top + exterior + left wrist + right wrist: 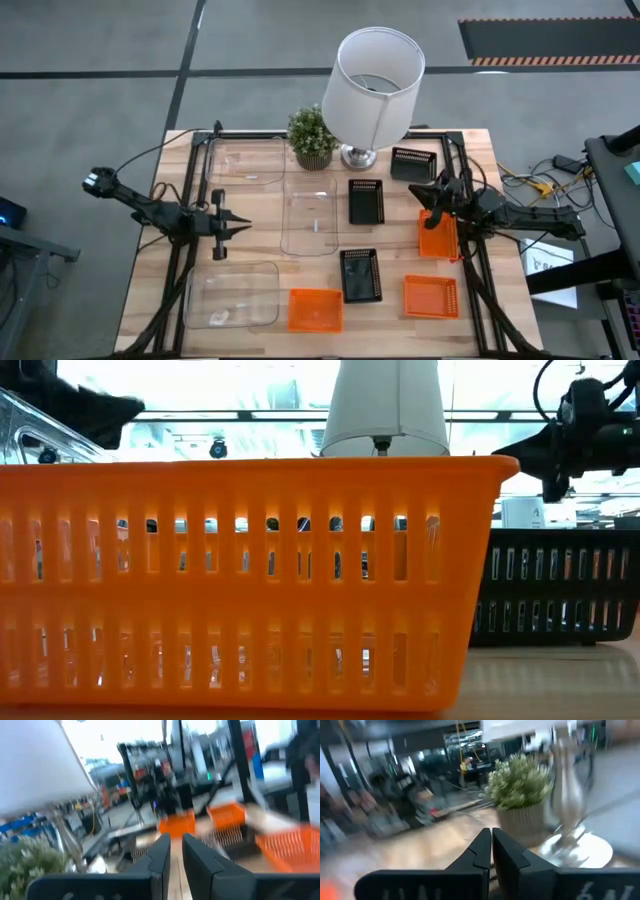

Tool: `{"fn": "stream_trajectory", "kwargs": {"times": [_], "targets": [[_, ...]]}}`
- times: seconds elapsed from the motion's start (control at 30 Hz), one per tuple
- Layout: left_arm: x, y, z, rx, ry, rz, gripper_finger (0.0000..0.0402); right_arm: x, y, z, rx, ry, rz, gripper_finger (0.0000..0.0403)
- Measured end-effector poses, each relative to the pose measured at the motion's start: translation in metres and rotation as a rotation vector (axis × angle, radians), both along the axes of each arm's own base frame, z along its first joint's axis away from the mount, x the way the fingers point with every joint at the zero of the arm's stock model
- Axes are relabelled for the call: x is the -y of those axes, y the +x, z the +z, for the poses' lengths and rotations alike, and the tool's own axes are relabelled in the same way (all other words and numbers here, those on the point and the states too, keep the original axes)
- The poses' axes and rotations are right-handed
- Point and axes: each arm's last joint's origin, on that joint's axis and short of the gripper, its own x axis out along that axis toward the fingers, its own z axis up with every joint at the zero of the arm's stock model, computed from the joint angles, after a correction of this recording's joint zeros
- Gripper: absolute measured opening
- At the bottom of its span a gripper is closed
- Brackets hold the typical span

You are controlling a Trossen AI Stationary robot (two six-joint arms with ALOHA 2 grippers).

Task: Stack baskets by color
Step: Stack the middle transparent bin into the top transparent bin

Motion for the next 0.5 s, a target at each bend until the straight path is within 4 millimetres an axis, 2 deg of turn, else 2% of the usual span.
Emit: {"fn": "stream_trajectory", "kwargs": {"times": [0.1,0.23,0.33,0.5], "targets": [[0.0,-0.001,0.004,0.042,-0.02,0.0,0.0033,0.0,0.0,0.0,0.037,0.089,-0.006,0.0009],[0.0,-0.001,0.005,0.046,-0.022,0.0,0.0033,0.001,0.0,0.002,0.007,-0.02,-0.028,0.0009],[0.0,-0.001,0.006,0.058,-0.027,-0.002,0.0033,0.001,-0.001,0.003,0.021,-0.032,-0.029,0.0009],[-0.002,-0.006,0.024,0.246,-0.272,-0.069,0.0033,0.0,-0.001,0.009,0.061,-0.088,-0.012,0.0009]]}}
